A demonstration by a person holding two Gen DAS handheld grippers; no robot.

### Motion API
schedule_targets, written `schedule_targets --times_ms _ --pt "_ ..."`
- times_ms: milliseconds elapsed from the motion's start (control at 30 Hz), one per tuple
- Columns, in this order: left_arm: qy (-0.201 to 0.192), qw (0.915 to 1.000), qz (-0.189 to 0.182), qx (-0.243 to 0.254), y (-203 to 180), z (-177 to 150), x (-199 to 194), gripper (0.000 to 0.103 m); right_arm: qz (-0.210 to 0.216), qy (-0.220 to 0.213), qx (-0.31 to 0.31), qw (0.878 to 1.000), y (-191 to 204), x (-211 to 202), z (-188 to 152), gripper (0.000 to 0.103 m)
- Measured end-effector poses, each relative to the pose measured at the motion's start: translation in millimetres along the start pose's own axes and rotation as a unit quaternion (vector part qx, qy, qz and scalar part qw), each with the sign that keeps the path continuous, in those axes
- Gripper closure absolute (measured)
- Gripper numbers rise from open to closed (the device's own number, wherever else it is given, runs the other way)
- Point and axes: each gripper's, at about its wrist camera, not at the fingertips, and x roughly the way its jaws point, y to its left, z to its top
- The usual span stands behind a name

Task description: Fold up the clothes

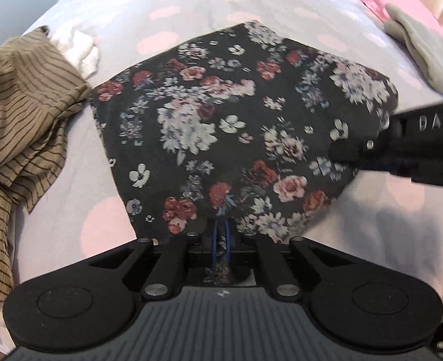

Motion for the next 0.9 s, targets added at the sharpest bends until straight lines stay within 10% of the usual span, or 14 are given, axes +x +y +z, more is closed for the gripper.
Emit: schedule_targets --times_ms 300,533,900 --pt "-0.004 0.992 -0.12 0.039 -31.1 -10.1 -17.1 0.101 -0.052 0.011 -0.026 0.998 -40.2 -47.4 6.9 0.094" --pt "-0.063 0.9906 -0.113 0.047 -4.9 22.4 -46.2 0.1 -0.108 -0.004 -0.06 0.992 -66.0 -68.4 37.1 0.094" --pt "-0.047 0.9846 -0.168 0.01 35.2 66.8 2.4 0.052 -0.144 -0.007 -0.021 0.989 -105.0 -50.4 75.0 0.094"
